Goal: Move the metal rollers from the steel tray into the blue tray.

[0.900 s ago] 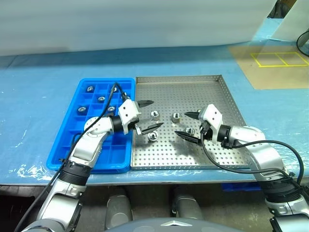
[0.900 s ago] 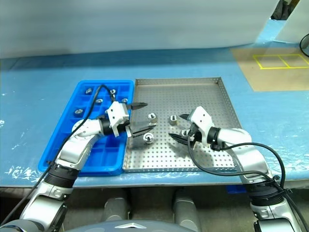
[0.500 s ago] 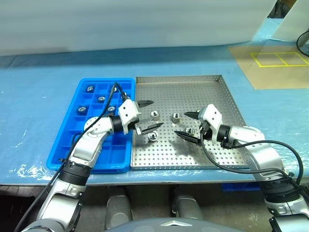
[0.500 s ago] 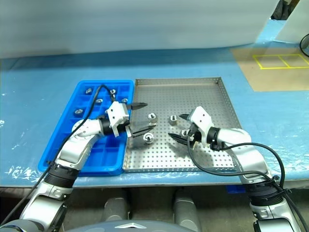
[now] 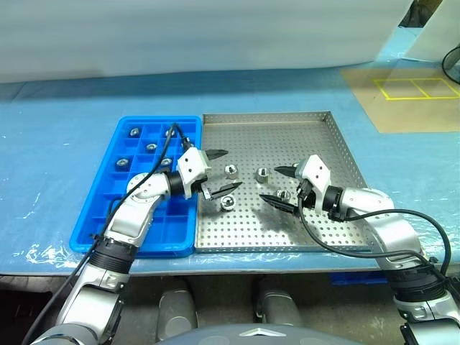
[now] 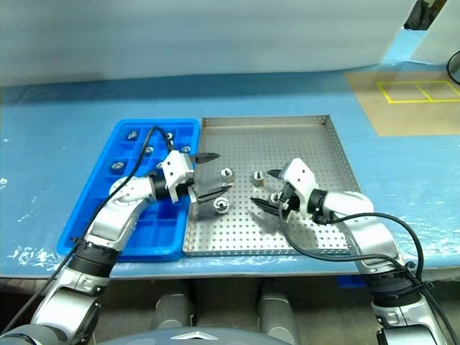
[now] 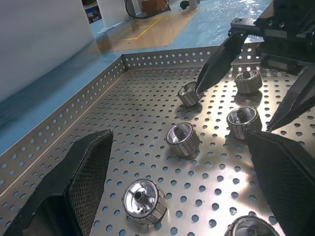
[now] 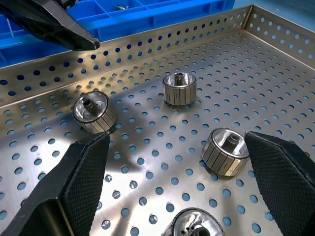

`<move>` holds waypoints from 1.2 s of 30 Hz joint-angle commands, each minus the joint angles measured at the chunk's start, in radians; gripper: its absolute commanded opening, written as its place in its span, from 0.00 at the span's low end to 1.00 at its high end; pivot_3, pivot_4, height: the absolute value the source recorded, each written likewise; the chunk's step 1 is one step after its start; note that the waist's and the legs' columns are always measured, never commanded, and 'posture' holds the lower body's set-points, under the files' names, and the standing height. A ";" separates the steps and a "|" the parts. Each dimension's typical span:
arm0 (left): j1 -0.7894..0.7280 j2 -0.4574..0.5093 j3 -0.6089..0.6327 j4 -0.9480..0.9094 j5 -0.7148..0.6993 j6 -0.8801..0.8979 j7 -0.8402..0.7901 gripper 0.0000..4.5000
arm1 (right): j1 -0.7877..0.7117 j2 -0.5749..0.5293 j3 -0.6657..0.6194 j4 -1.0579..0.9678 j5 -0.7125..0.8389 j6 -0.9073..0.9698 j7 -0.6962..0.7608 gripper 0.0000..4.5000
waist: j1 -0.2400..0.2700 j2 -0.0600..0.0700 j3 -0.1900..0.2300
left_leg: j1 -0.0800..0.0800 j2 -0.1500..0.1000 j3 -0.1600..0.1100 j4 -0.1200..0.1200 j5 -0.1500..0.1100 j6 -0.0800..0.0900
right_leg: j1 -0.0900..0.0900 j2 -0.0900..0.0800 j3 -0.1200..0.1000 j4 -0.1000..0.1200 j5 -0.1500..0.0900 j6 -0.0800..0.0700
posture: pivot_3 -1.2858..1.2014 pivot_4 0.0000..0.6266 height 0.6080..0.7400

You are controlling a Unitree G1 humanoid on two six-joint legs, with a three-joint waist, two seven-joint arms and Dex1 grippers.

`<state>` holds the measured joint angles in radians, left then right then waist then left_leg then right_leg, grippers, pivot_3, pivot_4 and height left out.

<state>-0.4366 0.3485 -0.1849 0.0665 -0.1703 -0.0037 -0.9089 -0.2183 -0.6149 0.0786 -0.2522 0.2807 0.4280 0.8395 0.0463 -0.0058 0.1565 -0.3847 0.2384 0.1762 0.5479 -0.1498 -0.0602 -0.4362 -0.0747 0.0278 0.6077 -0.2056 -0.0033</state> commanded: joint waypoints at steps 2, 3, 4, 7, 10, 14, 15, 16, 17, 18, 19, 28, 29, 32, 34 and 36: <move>-0.073 -0.013 -0.030 0.036 0.018 -0.045 -0.025 1.00 | 0.015 -0.007 -0.064 -0.062 0.038 0.020 -0.023 0.99 | 0.000 0.000 0.000 | 0.000 0.000 0.000 0.000 0.000 0.000 | 0.000 0.000 0.000 0.000 0.000 0.000 | 0.47 0.24 1.00; -0.095 -0.017 -0.035 0.055 0.021 -0.050 -0.030 1.00 | 0.023 -0.009 -0.065 -0.069 0.039 0.025 -0.025 0.99 | 0.000 0.000 0.000 | 0.000 0.000 0.000 0.000 0.000 0.000 | 0.000 0.000 0.000 0.000 0.000 0.000 | 0.47 0.24 1.00; -0.121 -0.020 -0.041 0.078 0.023 -0.052 -0.043 1.00 | 0.030 -0.010 -0.067 -0.077 0.040 0.032 -0.028 0.99 | 0.001 0.000 0.000 | 0.000 0.000 0.000 0.000 0.000 0.000 | 0.000 0.000 0.000 0.000 0.000 0.000 | 0.46 0.24 1.00; -0.159 -0.016 -0.051 0.113 0.020 -0.053 -0.077 1.00 | 0.039 -0.009 -0.074 -0.093 0.048 0.048 -0.036 0.99 | 0.000 0.000 0.000 | 0.000 0.000 0.000 0.000 0.000 0.000 | 0.000 0.000 0.000 0.000 0.000 0.000 | 0.46 0.24 1.00; -0.186 0.009 -0.055 0.122 -0.002 -0.024 -0.145 1.00 | 0.040 -0.017 -0.089 -0.101 0.062 0.060 -0.036 0.99 | -0.006 0.000 0.000 | 0.000 0.000 0.000 0.000 0.000 0.000 | 0.000 0.000 0.000 0.000 0.000 0.000 | 0.46 0.24 1.00; -0.198 0.053 -0.064 0.121 -0.005 0.024 -0.223 1.00 | 0.045 -0.028 -0.097 -0.105 0.077 0.074 -0.026 0.99 | -0.005 0.000 0.000 | 0.001 0.001 0.000 -0.001 0.000 -0.001 | -0.001 0.000 0.000 0.000 0.000 0.000 | 0.46 0.24 1.00; -0.201 0.061 -0.066 0.120 -0.002 0.036 -0.233 1.00 | 0.045 -0.030 -0.098 -0.107 0.082 0.081 -0.023 0.99 | -0.004 0.000 0.000 | 0.000 0.000 0.000 -0.001 0.000 0.000 | -0.001 0.000 0.000 0.000 0.000 0.000 | 0.46 0.24 1.00; -0.204 0.069 -0.068 0.119 0.000 0.050 -0.247 1.00 | 0.045 -0.033 -0.098 -0.109 0.088 0.089 -0.021 0.99 | -0.003 0.000 0.000 | 0.000 0.000 0.000 -0.001 0.000 0.000 | 0.000 0.000 0.000 0.000 0.000 0.000 | 0.46 0.24 1.00; -0.206 0.076 -0.071 0.117 -0.001 0.061 -0.261 1.00 | 0.044 -0.037 -0.097 -0.111 0.093 0.097 -0.019 0.99 | -0.002 0.000 0.000 | 0.000 0.000 0.000 -0.001 0.000 0.000 | 0.000 0.000 0.000 0.000 0.000 0.000 | 0.46 0.24 1.00; -0.207 0.079 -0.072 0.116 -0.002 0.069 -0.271 1.00 | 0.043 -0.039 -0.097 -0.112 0.096 0.101 -0.018 0.99 | -0.002 0.000 0.000 | 0.000 -0.001 0.000 -0.001 0.000 0.000 | 0.000 0.000 0.000 0.000 0.000 0.000 | 0.46 0.24 1.00; -0.210 0.088 -0.082 0.114 0.007 0.079 -0.285 1.00 | 0.043 -0.045 -0.097 -0.114 0.106 0.112 -0.011 0.99 | -0.002 0.000 0.000 | 0.000 -0.001 0.000 -0.001 0.000 0.000 | 0.000 0.000 0.000 0.000 0.000 0.000 | 0.46 0.24 1.00; -0.238 0.117 -0.167 0.129 0.076 0.054 -0.380 1.00 | 0.052 -0.103 -0.131 -0.181 0.205 0.209 0.039 0.99 | 0.001 0.000 0.000 | 0.000 0.000 0.000 -0.001 0.000 0.000 | 0.000 0.000 0.000 0.000 0.000 0.000 | 0.46 0.24 1.00; -0.244 0.118 -0.177 0.136 0.089 0.044 -0.385 1.00 | 0.052 -0.106 -0.133 -0.184 0.208 0.211 0.039 0.99 | 0.001 0.000 0.000 | 0.000 0.000 0.000 -0.001 0.000 0.000 | 0.000 0.000 0.000 0.000 0.000 0.000 | 0.46 0.24 1.00; -0.261 0.123 -0.209 0.166 0.127 0.014 -0.404 1.00 | 0.047 -0.108 -0.136 -0.191 0.218 0.221 0.033 0.99 | 0.000 0.000 0.000 | 0.001 0.000 0.000 -0.001 0.000 -0.001 | 0.000 0.000 0.001 0.000 0.000 0.000 | 0.46 0.24 1.00; -0.270 0.125 -0.220 0.183 0.142 0.004 -0.415 1.00 | 0.048 -0.108 -0.137 -0.192 0.220 0.222 0.030 0.99 | 0.000 0.000 0.000 | 0.001 0.000 0.000 -0.001 0.000 -0.001 | 0.000 0.000 0.001 0.000 0.000 0.000 | 0.46 0.24 1.00; -0.283 0.130 -0.236 0.206 0.163 -0.003 -0.430 1.00 | 0.053 -0.107 -0.138 -0.195 0.222 0.225 0.027 0.99 | 0.000 0.000 0.000 | 0.001 0.000 0.000 -0.001 0.000 -0.001 | 0.000 0.000 0.001 0.000 0.000 0.000 | 0.46 0.24 1.00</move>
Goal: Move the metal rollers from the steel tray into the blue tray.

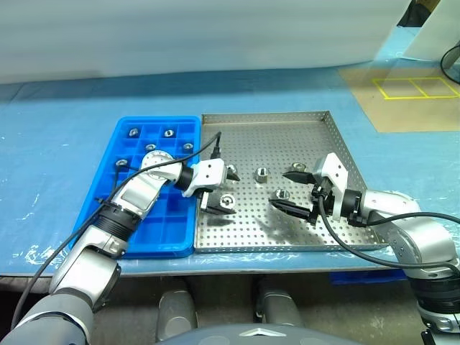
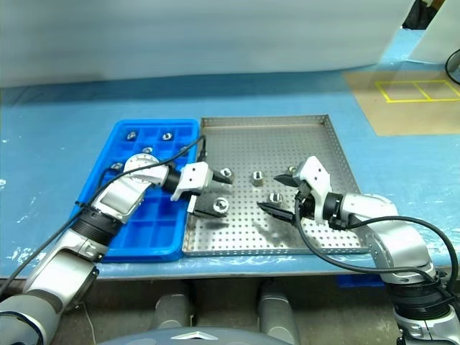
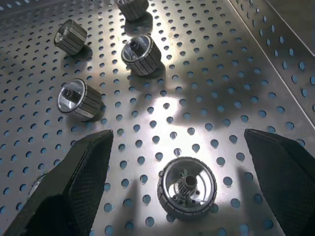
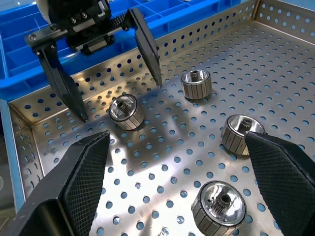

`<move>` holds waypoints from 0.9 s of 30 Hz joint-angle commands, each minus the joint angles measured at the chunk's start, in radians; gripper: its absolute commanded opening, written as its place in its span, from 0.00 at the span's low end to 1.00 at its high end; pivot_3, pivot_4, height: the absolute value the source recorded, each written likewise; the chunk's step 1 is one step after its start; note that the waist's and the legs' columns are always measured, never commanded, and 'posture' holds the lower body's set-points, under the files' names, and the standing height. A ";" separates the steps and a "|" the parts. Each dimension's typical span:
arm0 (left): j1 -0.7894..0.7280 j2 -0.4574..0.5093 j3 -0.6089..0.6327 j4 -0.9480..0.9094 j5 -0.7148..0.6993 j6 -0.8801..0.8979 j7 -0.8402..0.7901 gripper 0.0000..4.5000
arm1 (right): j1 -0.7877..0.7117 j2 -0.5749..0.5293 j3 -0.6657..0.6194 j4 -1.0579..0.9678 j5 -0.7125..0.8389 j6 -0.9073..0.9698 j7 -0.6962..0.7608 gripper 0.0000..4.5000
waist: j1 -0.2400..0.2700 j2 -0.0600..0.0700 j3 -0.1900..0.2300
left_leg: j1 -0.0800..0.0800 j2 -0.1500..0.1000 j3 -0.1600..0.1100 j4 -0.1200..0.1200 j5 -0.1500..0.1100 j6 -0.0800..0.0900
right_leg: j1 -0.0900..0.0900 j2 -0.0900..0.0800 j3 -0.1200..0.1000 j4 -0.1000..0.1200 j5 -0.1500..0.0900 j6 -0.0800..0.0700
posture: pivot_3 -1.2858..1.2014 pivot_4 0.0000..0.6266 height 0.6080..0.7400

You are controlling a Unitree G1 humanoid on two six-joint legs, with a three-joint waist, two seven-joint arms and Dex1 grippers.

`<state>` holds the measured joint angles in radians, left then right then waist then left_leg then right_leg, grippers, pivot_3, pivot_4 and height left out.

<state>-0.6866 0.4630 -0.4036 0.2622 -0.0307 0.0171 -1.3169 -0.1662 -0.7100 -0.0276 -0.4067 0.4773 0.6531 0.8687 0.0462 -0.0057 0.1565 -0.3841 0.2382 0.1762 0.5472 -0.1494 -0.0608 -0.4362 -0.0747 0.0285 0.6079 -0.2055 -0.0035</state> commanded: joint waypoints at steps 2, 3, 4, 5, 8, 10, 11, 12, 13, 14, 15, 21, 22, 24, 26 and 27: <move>-0.043 0.018 -0.026 0.029 0.039 -0.030 -0.034 1.00 | 0.004 -0.010 -0.031 -0.042 0.026 0.001 -0.005 0.99 | 0.001 0.000 0.000 | 0.000 0.000 0.000 0.000 0.000 0.000 | 0.000 0.000 0.000 0.000 0.000 0.000 | 0.46 0.24 1.00; -0.048 0.019 -0.029 0.038 0.045 -0.035 -0.037 1.00 | 0.004 -0.009 -0.030 -0.043 0.026 0.002 -0.006 0.99 | 0.001 0.000 0.000 | 0.000 0.000 0.000 0.000 0.000 0.000 | 0.000 0.000 0.000 0.000 0.000 0.000 | 0.46 0.24 1.00; -0.055 0.018 -0.035 0.051 0.056 -0.043 -0.038 1.00 | 0.004 -0.008 -0.030 -0.043 0.027 0.002 -0.008 0.99 | 0.000 0.000 0.000 | 0.000 0.000 0.000 0.000 0.000 0.000 | 0.000 0.000 0.000 0.000 0.000 0.000 | 0.46 0.24 1.00; -0.062 0.018 -0.040 0.062 0.064 -0.046 -0.041 1.00 | 0.004 -0.006 -0.029 -0.043 0.028 0.004 -0.010 0.99 | 0.000 0.000 0.000 | 0.000 0.000 0.000 0.000 0.000 0.000 | 0.000 0.000 0.000 0.000 0.000 0.000 | 0.46 0.24 1.00; -0.079 0.010 -0.051 0.083 0.076 -0.038 -0.051 1.00 | 0.004 -0.002 -0.028 -0.045 0.029 0.004 -0.018 0.99 | -0.002 0.000 0.000 | 0.001 0.000 0.000 0.000 0.000 -0.001 | 0.000 0.000 0.000 0.001 0.000 0.000 | 0.46 0.24 1.00; -0.094 0.005 -0.065 0.098 0.096 -0.028 -0.055 1.00 | 0.005 0.000 -0.027 -0.046 0.030 0.004 -0.022 0.99 | -0.002 0.000 0.000 | 0.002 0.000 0.000 0.000 0.001 -0.001 | 0.001 0.000 0.000 0.001 0.000 0.000 | 0.46 0.24 1.00; -0.100 0.004 -0.072 0.104 0.106 -0.024 -0.057 1.00 | 0.005 0.000 -0.027 -0.047 0.030 0.004 -0.025 0.99 | -0.001 0.000 0.000 | 0.002 0.000 0.000 0.000 0.001 -0.001 | 0.001 0.000 0.000 0.001 0.000 -0.001 | 0.46 0.24 1.00; -0.108 0.001 -0.079 0.115 0.118 -0.028 -0.058 1.00 | 0.005 0.000 -0.026 -0.047 0.030 0.003 -0.027 0.99 | -0.001 0.000 0.000 | 0.001 0.000 0.000 0.000 0.001 -0.001 | 0.001 0.000 0.000 0.001 0.000 -0.001 | 0.46 0.24 1.00; -0.114 -0.004 -0.084 0.122 0.124 -0.027 -0.058 1.00 | 0.005 0.001 -0.026 -0.048 0.030 0.003 -0.029 0.99 | -0.002 0.000 0.000 | 0.001 0.000 0.000 0.000 0.001 -0.001 | 0.001 0.000 0.000 0.001 0.000 -0.001 | 0.46 0.24 1.00; -0.119 -0.008 -0.087 0.127 0.127 -0.026 -0.059 1.00 | 0.005 0.001 -0.026 -0.048 0.030 0.002 -0.031 0.99 | -0.002 0.000 0.000 | 0.001 0.000 0.000 0.000 0.001 -0.001 | 0.001 0.000 0.000 0.001 0.000 -0.001 | 0.46 0.24 1.00; -0.124 -0.011 -0.090 0.130 0.130 -0.024 -0.063 1.00 | 0.004 0.002 -0.025 -0.047 0.030 0.002 -0.032 0.99 | -0.002 0.000 0.000 | 0.001 0.000 0.000 0.000 0.001 -0.001 | 0.001 0.000 0.000 0.001 0.000 -0.001 | 0.46 0.24 1.00; -0.138 -0.020 -0.109 0.140 0.161 -0.040 -0.075 1.00 | 0.007 0.003 -0.021 -0.049 0.030 -0.001 -0.041 0.99 | -0.001 0.000 0.000 | 0.001 0.000 0.000 0.000 0.001 -0.001 | 0.001 0.000 0.000 0.000 0.000 -0.001 | 0.46 0.24 1.00; -0.138 -0.022 -0.112 0.139 0.163 -0.043 -0.077 1.00 | 0.006 0.004 -0.019 -0.048 0.029 -0.001 -0.042 0.99 | -0.002 0.000 0.000 | 0.001 0.000 0.000 0.000 0.001 -0.001 | 0.001 0.000 0.000 0.000 0.000 -0.001 | 0.46 0.24 1.00; -0.137 -0.024 -0.118 0.134 0.166 -0.047 -0.087 0.96 | 0.004 0.006 -0.017 -0.046 0.028 -0.003 -0.045 1.00 | -0.002 0.000 0.000 | 0.001 0.000 0.000 0.000 0.001 -0.001 | 0.001 0.000 0.000 0.000 0.000 -0.001 | 0.46 0.24 1.00; -0.135 -0.021 -0.127 0.129 0.175 -0.054 -0.098 0.86 | 0.001 0.009 -0.016 -0.044 0.028 -0.003 -0.047 1.00 | -0.002 0.000 0.000 | 0.001 0.000 0.000 0.000 0.001 -0.001 | 0.001 0.000 0.000 0.000 0.000 -0.001 | 0.46 0.24 1.00; -0.133 -0.019 -0.131 0.126 0.178 -0.057 -0.103 0.79 | 0.000 0.010 -0.016 -0.044 0.029 -0.002 -0.048 1.00 | -0.002 0.000 0.000 | 0.001 0.000 0.000 0.000 0.001 -0.001 | 0.001 0.000 0.000 0.000 0.000 -0.001 | 0.46 0.24 1.00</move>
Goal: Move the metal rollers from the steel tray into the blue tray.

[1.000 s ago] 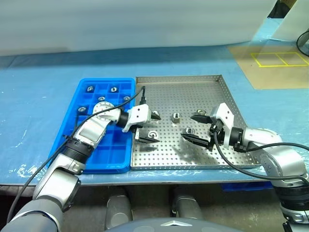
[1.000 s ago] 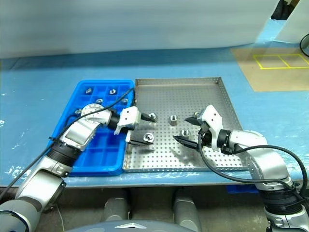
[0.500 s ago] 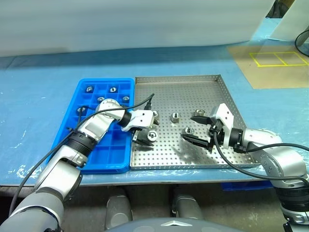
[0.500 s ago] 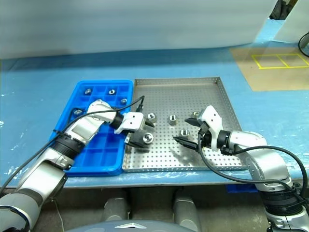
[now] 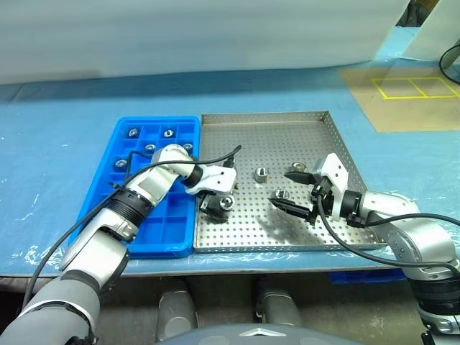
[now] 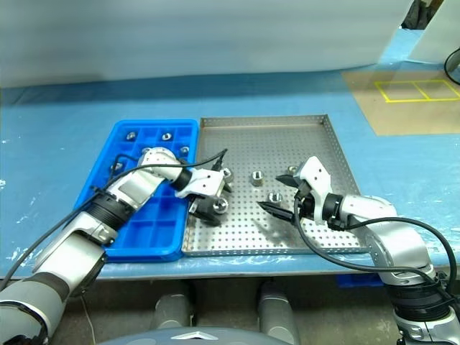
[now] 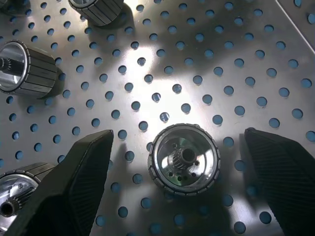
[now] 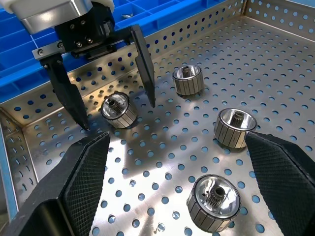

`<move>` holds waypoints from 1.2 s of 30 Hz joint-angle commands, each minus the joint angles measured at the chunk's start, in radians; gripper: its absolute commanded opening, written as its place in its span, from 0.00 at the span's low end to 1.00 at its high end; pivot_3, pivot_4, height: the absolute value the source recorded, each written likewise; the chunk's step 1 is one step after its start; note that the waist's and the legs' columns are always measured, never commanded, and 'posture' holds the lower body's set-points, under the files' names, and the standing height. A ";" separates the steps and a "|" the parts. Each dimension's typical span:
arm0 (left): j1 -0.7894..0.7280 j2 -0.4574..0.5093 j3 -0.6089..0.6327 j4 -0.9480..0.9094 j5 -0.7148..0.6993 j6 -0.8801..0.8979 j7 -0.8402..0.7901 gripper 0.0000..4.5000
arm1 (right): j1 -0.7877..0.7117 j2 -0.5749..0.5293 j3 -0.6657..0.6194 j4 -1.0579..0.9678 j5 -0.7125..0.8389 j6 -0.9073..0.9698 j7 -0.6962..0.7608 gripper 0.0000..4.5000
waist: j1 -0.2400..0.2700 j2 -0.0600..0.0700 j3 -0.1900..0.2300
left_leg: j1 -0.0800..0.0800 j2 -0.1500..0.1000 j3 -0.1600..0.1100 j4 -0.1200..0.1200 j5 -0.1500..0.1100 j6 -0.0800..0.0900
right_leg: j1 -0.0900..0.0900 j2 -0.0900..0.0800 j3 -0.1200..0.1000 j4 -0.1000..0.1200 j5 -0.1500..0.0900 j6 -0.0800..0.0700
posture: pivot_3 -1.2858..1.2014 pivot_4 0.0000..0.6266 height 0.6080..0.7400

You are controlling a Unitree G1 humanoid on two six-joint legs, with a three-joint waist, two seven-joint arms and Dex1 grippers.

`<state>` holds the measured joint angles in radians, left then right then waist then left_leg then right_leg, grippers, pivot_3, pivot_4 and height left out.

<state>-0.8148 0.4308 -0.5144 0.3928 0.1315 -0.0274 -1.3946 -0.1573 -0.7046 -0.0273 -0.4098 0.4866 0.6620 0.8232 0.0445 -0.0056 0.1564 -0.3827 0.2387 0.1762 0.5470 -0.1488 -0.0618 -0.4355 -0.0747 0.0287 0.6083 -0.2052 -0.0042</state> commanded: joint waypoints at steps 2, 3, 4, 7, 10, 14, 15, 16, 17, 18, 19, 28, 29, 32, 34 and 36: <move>0.000 0.017 -0.025 -0.010 0.019 -0.018 -0.036 0.63 | -0.009 0.006 -0.016 -0.041 0.020 -0.011 -0.004 1.00 | 0.000 0.000 0.000 | 0.000 0.000 0.000 0.000 0.000 0.000 | 0.000 0.000 0.000 0.000 0.000 0.000 | 0.46 0.24 1.00; 0.002 0.019 -0.028 -0.013 0.021 -0.021 -0.041 0.55 | -0.009 0.007 -0.015 -0.041 0.020 -0.011 -0.005 1.00 | 0.000 0.000 0.000 | 0.000 0.000 0.000 0.000 0.000 0.000 | 0.000 0.000 0.000 0.000 0.000 0.000 | 0.46 0.24 1.00; 0.003 0.020 -0.029 -0.014 0.024 -0.024 -0.045 0.47 | -0.011 0.009 -0.015 -0.041 0.021 -0.011 -0.005 1.00 | 0.000 0.000 0.000 | 0.000 0.000 0.000 0.000 0.000 0.000 | 0.000 0.000 0.000 0.000 0.000 0.000 | 0.46 0.24 1.00; 0.006 0.019 -0.023 -0.016 0.016 -0.027 -0.056 0.37 | -0.012 0.013 -0.012 -0.039 0.016 -0.014 -0.008 1.00 | -0.001 0.000 0.000 | 0.000 0.000 0.000 0.000 0.000 0.000 | 0.000 0.000 0.000 0.000 0.000 0.000 | 0.46 0.24 1.00; 0.002 0.023 -0.021 -0.012 0.017 -0.027 -0.064 0.37 | -0.015 0.015 -0.009 -0.037 0.015 -0.014 -0.008 1.00 | 0.000 0.000 0.000 | 0.000 0.000 0.000 0.000 0.000 0.000 | 0.000 0.000 0.000 0.000 0.000 0.000 | 0.46 0.24 1.00; 0.000 0.001 0.010 -0.012 0.000 -0.030 -0.022 0.37 | -0.018 0.015 -0.006 -0.033 0.013 -0.017 -0.007 1.00 | 0.000 0.000 0.000 | 0.000 0.000 0.000 -0.001 0.000 0.000 | 0.000 0.000 0.000 0.000 0.000 0.000 | 0.46 0.24 1.00; 0.001 -0.014 0.034 -0.023 -0.031 -0.010 -0.011 0.37 | -0.021 0.017 -0.003 -0.027 0.009 -0.021 -0.007 1.00 | 0.000 0.000 0.000 | 0.000 0.000 0.000 -0.001 0.000 0.000 | 0.000 0.000 0.000 0.000 0.000 0.000 | 0.46 0.24 1.00; 0.003 -0.028 0.056 -0.033 -0.056 0.005 0.004 0.37 | -0.023 0.018 0.002 -0.021 0.002 -0.027 -0.008 1.00 | 0.001 0.000 0.000 | 0.000 0.000 0.000 0.000 0.000 0.000 | 0.000 0.000 0.000 0.000 0.000 0.000 | 0.46 0.24 1.00; 0.004 -0.035 0.069 -0.040 -0.071 0.015 0.012 0.37 | -0.025 0.020 0.005 -0.018 -0.002 -0.032 -0.009 1.00 | 0.003 0.000 0.000 | 0.000 0.000 0.000 0.000 0.000 0.000 | 0.000 0.000 0.000 0.000 0.000 0.000 | 0.46 0.24 1.00; 0.011 -0.041 0.082 -0.053 -0.087 0.028 0.021 0.37 | -0.025 0.024 0.009 -0.017 -0.002 -0.032 -0.010 1.00 | 0.004 0.000 0.000 | -0.001 0.000 0.000 0.000 0.000 0.000 | 0.000 0.000 0.000 0.000 0.000 0.000 | 0.46 0.24 1.00; 0.020 -0.044 0.092 -0.062 -0.095 0.039 0.032 0.37 | -0.026 0.029 0.014 -0.018 -0.001 -0.032 -0.012 1.00 | 0.004 0.000 0.000 | -0.001 -0.001 0.000 0.000 0.000 0.000 | 0.000 0.000 0.000 0.000 0.000 0.000 | 0.46 0.24 1.00; 0.107 -0.051 0.201 -0.220 -0.193 0.182 0.167 0.37 | -0.061 0.066 0.060 0.014 -0.007 -0.034 -0.004 1.00 | 0.006 0.000 0.000 | -0.002 0.000 0.000 0.000 0.000 0.000 | -0.001 0.000 -0.001 -0.001 0.000 0.000 | 0.49 0.24 1.00; 0.121 -0.048 0.216 -0.233 -0.190 0.187 0.201 0.37 | -0.072 0.073 0.067 0.023 -0.006 -0.031 -0.003 1.00 | 0.006 0.000 0.000 | -0.001 0.000 0.000 0.000 0.000 0.000 | -0.001 0.000 -0.001 -0.001 0.000 0.000 | 0.50 0.24 1.00; 0.171 -0.035 0.255 -0.290 -0.196 0.223 0.273 0.37 | -0.113 0.088 0.086 0.052 -0.005 -0.023 0.007 1.00 | 0.007 0.000 0.000 | -0.001 0.000 -0.001 0.000 0.000 0.000 | -0.001 0.000 -0.001 0.000 0.000 0.000 | 0.52 0.24 1.00; 0.217 -0.033 0.286 -0.363 -0.211 0.271 0.328 0.37 | -0.151 0.101 0.100 0.087 -0.005 -0.028 0.024 1.00 | 0.008 0.000 0.000 | -0.001 0.000 -0.001 -0.001 0.000 0.000 | -0.001 0.000 -0.001 0.000 0.000 0.000 | 0.54 0.24 1.00; 0.266 -0.035 0.310 -0.431 -0.213 0.304 0.387 0.37 | -0.189 0.114 0.122 0.134 -0.015 -0.045 0.049 1.00 | 0.015 0.000 0.000 | -0.002 0.000 -0.001 -0.001 0.000 0.000 | -0.002 0.000 -0.002 -0.001 0.000 0.000 | 0.55 0.24 1.00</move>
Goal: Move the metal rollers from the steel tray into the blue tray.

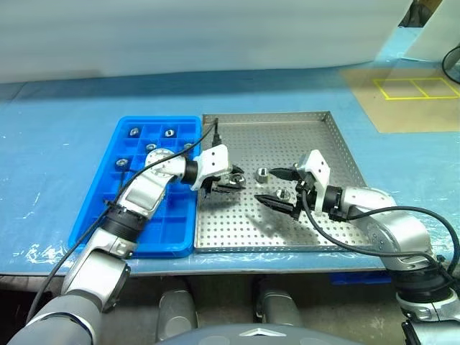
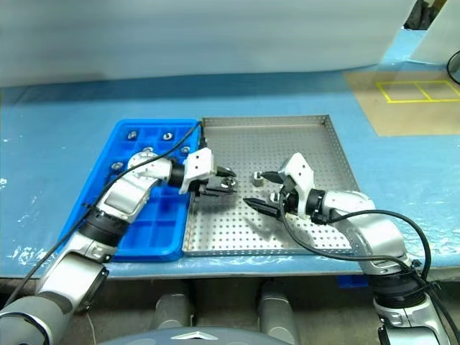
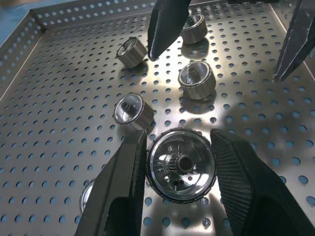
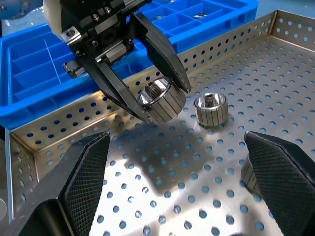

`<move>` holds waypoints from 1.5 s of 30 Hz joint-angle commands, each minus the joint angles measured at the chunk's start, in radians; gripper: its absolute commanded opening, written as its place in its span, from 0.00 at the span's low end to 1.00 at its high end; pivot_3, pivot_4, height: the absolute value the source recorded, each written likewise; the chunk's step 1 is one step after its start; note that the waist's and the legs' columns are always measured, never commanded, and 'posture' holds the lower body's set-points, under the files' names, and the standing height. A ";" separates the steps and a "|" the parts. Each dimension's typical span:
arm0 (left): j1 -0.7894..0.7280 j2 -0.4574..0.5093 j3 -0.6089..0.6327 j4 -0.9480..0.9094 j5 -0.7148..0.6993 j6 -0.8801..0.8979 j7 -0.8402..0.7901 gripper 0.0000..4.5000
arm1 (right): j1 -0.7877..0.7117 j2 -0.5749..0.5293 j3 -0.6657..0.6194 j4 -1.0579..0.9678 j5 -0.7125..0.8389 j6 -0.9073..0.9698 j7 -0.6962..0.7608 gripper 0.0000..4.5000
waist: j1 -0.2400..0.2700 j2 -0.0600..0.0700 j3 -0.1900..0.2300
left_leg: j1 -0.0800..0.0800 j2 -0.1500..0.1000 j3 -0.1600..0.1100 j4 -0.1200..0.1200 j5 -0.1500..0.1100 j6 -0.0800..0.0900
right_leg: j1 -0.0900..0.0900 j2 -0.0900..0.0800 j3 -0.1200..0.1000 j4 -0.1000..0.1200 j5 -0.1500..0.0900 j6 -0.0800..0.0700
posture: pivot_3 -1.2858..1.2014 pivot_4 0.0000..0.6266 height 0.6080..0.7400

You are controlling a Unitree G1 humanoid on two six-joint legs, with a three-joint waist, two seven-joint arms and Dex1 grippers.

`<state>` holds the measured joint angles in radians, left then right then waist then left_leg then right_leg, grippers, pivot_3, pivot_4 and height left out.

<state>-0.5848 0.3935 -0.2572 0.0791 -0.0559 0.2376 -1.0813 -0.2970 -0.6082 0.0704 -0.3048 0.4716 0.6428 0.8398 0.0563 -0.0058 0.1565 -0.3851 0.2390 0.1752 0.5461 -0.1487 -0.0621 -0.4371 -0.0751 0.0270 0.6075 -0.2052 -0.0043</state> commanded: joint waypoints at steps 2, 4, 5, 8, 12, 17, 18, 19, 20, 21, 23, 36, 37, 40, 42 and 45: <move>0.085 -0.007 0.081 -0.177 -0.016 0.070 0.155 0.37 | -0.091 0.031 0.052 0.080 -0.018 -0.052 0.061 1.00 | 0.016 0.000 0.000 | 0.000 0.000 0.000 0.000 0.000 0.000 | 0.000 0.000 -0.001 0.000 0.000 0.000 | 0.57 0.24 1.00; 0.129 -0.025 0.117 -0.231 -0.009 0.111 0.251 0.37 | -0.133 0.044 0.074 0.130 -0.028 -0.072 0.093 1.00 | 0.029 0.000 0.000 | -0.001 0.001 -0.001 -0.001 0.000 0.000 | -0.001 0.000 -0.001 0.000 0.000 0.000 | 0.59 0.24 1.00; 0.153 -0.034 0.135 -0.259 -0.001 0.128 0.302 0.37 | -0.154 0.051 0.087 0.157 -0.035 -0.084 0.110 1.00 | 0.035 0.000 0.000 | -0.001 0.001 -0.001 -0.001 0.000 0.000 | -0.001 0.000 -0.001 0.000 0.000 0.000 | 0.60 0.24 1.00; 0.217 -0.063 0.192 -0.328 0.001 0.177 0.428 0.37 | -0.215 0.083 0.117 0.229 -0.051 -0.111 0.150 1.00 | 0.052 0.000 0.000 | -0.002 0.001 -0.001 0.000 0.000 0.000 | -0.001 -0.001 -0.002 0.000 0.000 0.000 | 0.63 0.24 1.00; 0.290 -0.082 0.235 -0.402 -0.001 0.234 0.529 0.37 | -0.271 0.123 0.137 0.307 -0.081 -0.155 0.184 1.00 | 0.078 0.000 0.000 | -0.003 0.001 -0.002 0.000 0.000 0.000 | -0.001 -0.001 -0.003 0.000 0.000 0.000 | 0.65 0.24 1.00; 0.368 -0.124 0.302 -0.470 0.032 0.277 0.706 0.37 | -0.320 0.174 0.159 0.386 -0.104 -0.200 0.229 1.00 | 0.103 -0.001 0.000 | -0.006 0.001 -0.004 0.000 0.000 0.000 | -0.003 -0.001 -0.005 -0.001 0.000 0.000 | 0.68 0.24 1.00; 0.372 -0.134 0.321 -0.476 0.034 0.286 0.738 0.37 | -0.329 0.184 0.162 0.400 -0.108 -0.206 0.237 1.00 | 0.109 -0.001 0.000 | -0.008 0.001 -0.006 0.000 0.000 0.000 | -0.003 -0.001 -0.007 -0.001 0.000 -0.001 | 0.69 0.24 1.00; 0.378 -0.146 0.333 -0.486 0.044 0.300 0.776 0.37 | -0.335 0.189 0.162 0.411 -0.109 -0.212 0.249 1.00 | 0.115 -0.001 0.000 | -0.010 0.001 -0.008 0.001 0.000 0.000 | -0.004 -0.001 -0.008 -0.001 0.000 -0.001 | 0.69 0.24 1.00; 0.382 -0.157 0.351 -0.493 0.046 0.316 0.805 0.37 | -0.342 0.197 0.163 0.424 -0.111 -0.217 0.258 1.00 | 0.122 -0.001 0.000 | -0.011 0.001 -0.009 0.002 0.000 0.000 | -0.004 -0.001 -0.009 -0.001 0.000 -0.001 | 0.70 0.24 1.00; 0.388 -0.165 0.364 -0.501 0.052 0.327 0.833 0.37 | -0.349 0.204 0.164 0.436 -0.114 -0.222 0.265 1.00 | 0.128 -0.001 0.000 | -0.012 0.001 -0.010 0.002 0.000 0.000 | -0.004 -0.001 -0.010 -0.001 0.000 -0.001 | 0.71 0.24 1.00; 0.407 -0.180 0.374 -0.526 0.074 0.350 0.889 0.37 | -0.360 0.217 0.166 0.457 -0.118 -0.233 0.280 1.00 | 0.140 -0.001 0.000 | -0.015 0.001 -0.013 0.004 0.000 0.000 | -0.004 -0.001 -0.012 -0.001 0.000 -0.001 | 0.71 0.24 1.00; 0.527 -0.283 0.451 -0.737 -0.009 0.628 0.985 0.37 | -0.434 0.291 0.192 0.588 -0.165 -0.301 0.369 1.00 | 0.244 -0.001 0.000 | -0.024 0.002 -0.028 0.011 0.001 -0.001 | -0.003 -0.002 -0.026 0.000 -0.002 -0.003 | 0.76 0.24 1.00; 0.528 -0.286 0.452 -0.741 -0.012 0.637 0.990 0.37 | -0.436 0.292 0.192 0.596 -0.169 -0.307 0.373 1.00 | 0.256 -0.001 0.000 | -0.024 0.002 -0.028 0.011 0.001 -0.001 | -0.003 -0.002 -0.026 0.000 -0.002 -0.003 | 0.76 0.24 1.00; 0.522 -0.285 0.457 -0.738 -0.019 0.651 1.003 0.37 | -0.447 0.301 0.190 0.612 -0.177 -0.316 0.382 1.00 | 0.274 -0.001 0.000 | -0.023 0.002 -0.028 0.011 0.001 -0.001 | -0.002 -0.002 -0.026 0.000 -0.001 -0.003 | 0.76 0.24 1.00; 0.520 -0.282 0.457 -0.733 -0.024 0.654 1.008 0.37 | -0.451 0.306 0.187 0.615 -0.181 -0.317 0.385 1.00 | 0.280 -0.001 0.000 | -0.023 0.002 -0.028 0.011 0.001 -0.001 | -0.001 -0.002 -0.025 0.000 -0.001 -0.003 | 0.76 0.24 1.00; 0.510 -0.264 0.449 -0.718 -0.026 0.663 1.006 0.37 | -0.457 0.310 0.183 0.626 -0.187 -0.326 0.389 1.00 | 0.289 -0.001 0.000 | -0.022 0.003 -0.028 0.011 0.001 -0.002 | -0.002 -0.001 -0.025 0.000 -0.001 -0.003 | 0.76 0.24 1.00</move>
<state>-0.0713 0.1152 0.1722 -0.6207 -0.0909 0.8954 -0.0901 -0.7287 -0.3034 0.2608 0.3319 0.2770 0.3354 1.2182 0.3449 -0.0063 0.1569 -0.4073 0.2420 0.1474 0.5569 -0.1478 -0.0639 -0.4387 -0.0761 0.0016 0.6077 -0.2067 -0.0074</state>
